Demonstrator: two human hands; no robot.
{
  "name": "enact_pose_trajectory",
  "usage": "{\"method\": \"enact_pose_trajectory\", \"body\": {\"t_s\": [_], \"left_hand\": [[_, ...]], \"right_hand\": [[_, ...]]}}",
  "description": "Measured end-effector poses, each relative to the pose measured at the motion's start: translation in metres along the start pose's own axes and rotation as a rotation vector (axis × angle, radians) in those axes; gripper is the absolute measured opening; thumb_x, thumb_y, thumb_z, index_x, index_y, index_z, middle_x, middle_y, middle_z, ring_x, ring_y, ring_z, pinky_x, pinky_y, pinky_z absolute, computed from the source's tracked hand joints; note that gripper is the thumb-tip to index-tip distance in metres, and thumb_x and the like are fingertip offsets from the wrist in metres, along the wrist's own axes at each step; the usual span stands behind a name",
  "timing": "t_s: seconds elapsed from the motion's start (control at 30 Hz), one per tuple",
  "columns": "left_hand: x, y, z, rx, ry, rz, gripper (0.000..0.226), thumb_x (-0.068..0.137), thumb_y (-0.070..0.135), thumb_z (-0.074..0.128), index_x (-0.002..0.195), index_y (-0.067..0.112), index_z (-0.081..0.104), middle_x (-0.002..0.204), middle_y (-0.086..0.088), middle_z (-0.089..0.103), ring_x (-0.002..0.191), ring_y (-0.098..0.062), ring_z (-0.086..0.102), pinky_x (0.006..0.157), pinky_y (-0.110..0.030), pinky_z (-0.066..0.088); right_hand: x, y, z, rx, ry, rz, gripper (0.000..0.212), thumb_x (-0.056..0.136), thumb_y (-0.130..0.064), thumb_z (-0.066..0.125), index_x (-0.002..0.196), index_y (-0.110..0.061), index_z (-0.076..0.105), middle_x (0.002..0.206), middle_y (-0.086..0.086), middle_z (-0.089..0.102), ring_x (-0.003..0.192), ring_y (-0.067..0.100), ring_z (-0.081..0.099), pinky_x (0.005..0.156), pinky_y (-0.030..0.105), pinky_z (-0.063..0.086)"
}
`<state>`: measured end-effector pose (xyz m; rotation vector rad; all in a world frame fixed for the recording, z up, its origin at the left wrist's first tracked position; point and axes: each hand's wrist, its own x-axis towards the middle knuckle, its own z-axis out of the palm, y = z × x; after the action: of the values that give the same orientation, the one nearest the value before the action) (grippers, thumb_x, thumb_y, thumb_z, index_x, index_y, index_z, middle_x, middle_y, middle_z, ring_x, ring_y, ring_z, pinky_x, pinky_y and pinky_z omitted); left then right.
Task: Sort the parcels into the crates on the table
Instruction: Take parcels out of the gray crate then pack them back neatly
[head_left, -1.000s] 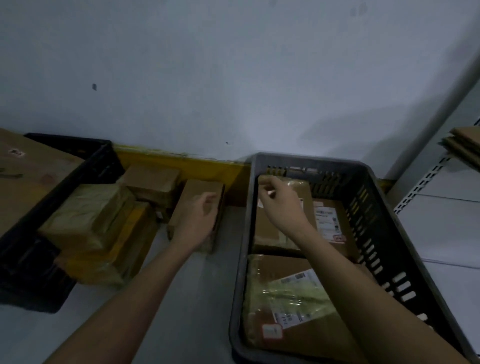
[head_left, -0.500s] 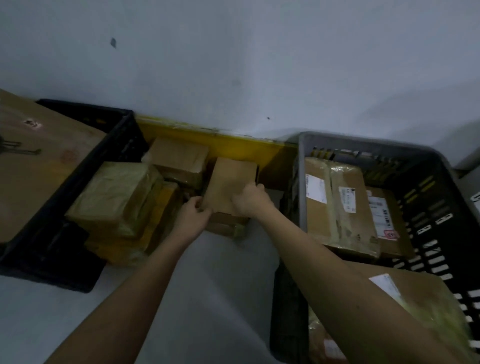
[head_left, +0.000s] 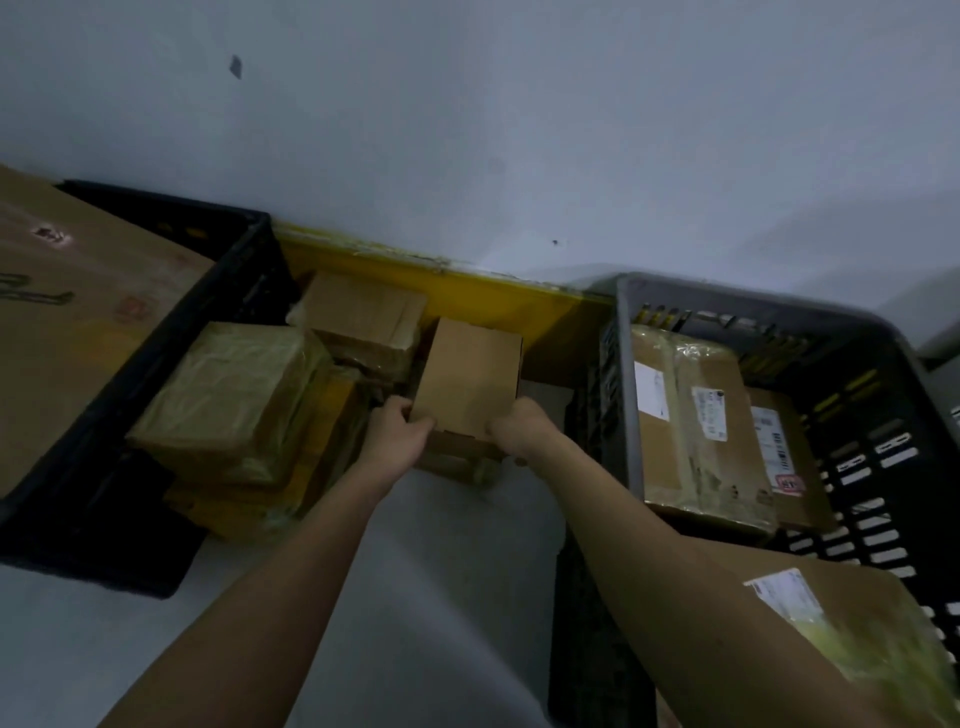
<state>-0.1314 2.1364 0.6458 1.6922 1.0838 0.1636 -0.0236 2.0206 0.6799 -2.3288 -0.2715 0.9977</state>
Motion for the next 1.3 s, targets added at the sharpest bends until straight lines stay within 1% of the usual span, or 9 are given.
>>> {"method": "enact_pose_trajectory", "body": {"t_s": [0.07, 0.13, 0.33, 0.53, 0.7, 0.93, 1.0, 1.1, 1.3], "left_hand": [[-0.004, 0.005, -0.004, -0.079, 0.024, -0.016, 0.037, 0.097, 0.023, 0.059, 0.131, 0.015, 0.047, 0.127, -0.01, 0.056, 0.107, -0.024, 0.057, 0.079, -0.034, 0.054], [-0.012, 0.012, -0.008, -0.234, 0.025, -0.063, 0.034, 0.097, 0.019, 0.06, 0.127, 0.013, 0.044, 0.129, -0.012, 0.052, 0.113, -0.029, 0.057, 0.089, -0.042, 0.057], [-0.043, 0.038, -0.021, -0.605, 0.032, -0.056, 0.034, 0.097, 0.008, 0.058, 0.127, 0.016, 0.044, 0.127, -0.011, 0.049, 0.113, -0.032, 0.059, 0.072, -0.034, 0.06], [-0.078, 0.063, -0.023, -0.726, 0.057, 0.062, 0.036, 0.097, 0.006, 0.058, 0.13, 0.008, 0.044, 0.125, -0.019, 0.056, 0.104, -0.031, 0.065, 0.059, -0.029, 0.06], [-0.104, 0.075, -0.019, -0.668, 0.059, 0.114, 0.036, 0.095, 0.012, 0.063, 0.127, 0.008, 0.046, 0.125, -0.017, 0.057, 0.105, -0.029, 0.064, 0.074, -0.037, 0.061], [-0.14, 0.106, -0.007, -0.056, 0.234, 0.518, 0.035, 0.092, 0.025, 0.067, 0.126, 0.024, 0.058, 0.124, 0.007, 0.055, 0.114, -0.012, 0.051, 0.089, -0.027, 0.047], [-0.152, 0.122, -0.002, -0.095, 0.135, 0.549, 0.036, 0.095, 0.03, 0.064, 0.13, 0.024, 0.059, 0.119, 0.009, 0.058, 0.11, -0.01, 0.054, 0.082, -0.021, 0.046], [-0.169, 0.141, 0.003, -0.342, -0.028, 0.418, 0.035, 0.097, 0.038, 0.059, 0.13, 0.025, 0.059, 0.118, 0.005, 0.066, 0.106, -0.016, 0.064, 0.089, -0.042, 0.057], [-0.179, 0.143, 0.01, -0.641, -0.166, 0.271, 0.033, 0.093, 0.043, 0.063, 0.122, 0.029, 0.058, 0.114, 0.0, 0.071, 0.1, -0.024, 0.071, 0.064, -0.042, 0.061]], "right_hand": [[-0.005, 0.0, -0.007, 0.104, 0.038, 0.018, 0.011, 0.095, -0.014, 0.052, 0.105, -0.009, 0.055, 0.112, 0.011, 0.06, 0.094, 0.026, 0.058, 0.085, 0.041, 0.058], [-0.013, -0.001, -0.013, 0.217, 0.059, 0.014, 0.02, 0.095, -0.012, 0.054, 0.114, -0.007, 0.054, 0.113, 0.01, 0.057, 0.1, 0.028, 0.059, 0.092, 0.046, 0.056], [-0.055, 0.002, -0.032, 0.543, 0.062, -0.154, 0.038, 0.101, -0.015, 0.052, 0.138, -0.018, 0.047, 0.13, 0.007, 0.053, 0.111, 0.028, 0.057, 0.07, 0.036, 0.06], [-0.101, 0.013, -0.058, 0.837, -0.007, -0.308, 0.038, 0.101, -0.009, 0.054, 0.136, -0.022, 0.048, 0.134, 0.007, 0.05, 0.116, 0.029, 0.057, 0.076, 0.034, 0.063], [-0.124, 0.023, -0.075, 0.887, -0.006, -0.372, 0.042, 0.1, -0.01, 0.056, 0.14, -0.019, 0.048, 0.135, 0.006, 0.051, 0.104, 0.02, 0.059, 0.075, 0.032, 0.062], [-0.143, 0.03, -0.093, 0.693, 0.241, -0.581, 0.046, 0.097, -0.018, 0.062, 0.141, -0.019, 0.051, 0.11, 0.0, 0.065, 0.098, 0.019, 0.066, 0.082, 0.039, 0.061], [-0.151, 0.03, -0.095, 0.561, 0.34, -0.685, 0.048, 0.094, -0.022, 0.066, 0.14, -0.02, 0.053, 0.114, -0.004, 0.065, 0.102, 0.013, 0.065, 0.086, 0.038, 0.059], [-0.167, 0.029, -0.093, 0.378, 0.48, -0.902, 0.042, 0.089, -0.021, 0.07, 0.13, -0.024, 0.06, 0.103, -0.024, 0.06, 0.094, -0.004, 0.061, 0.083, 0.025, 0.057], [-0.18, 0.035, -0.087, 0.043, 0.643, -1.078, 0.053, 0.083, -0.013, 0.074, 0.133, -0.025, 0.06, 0.136, -0.005, 0.057, 0.124, 0.012, 0.053, 0.099, 0.03, 0.05]]}}
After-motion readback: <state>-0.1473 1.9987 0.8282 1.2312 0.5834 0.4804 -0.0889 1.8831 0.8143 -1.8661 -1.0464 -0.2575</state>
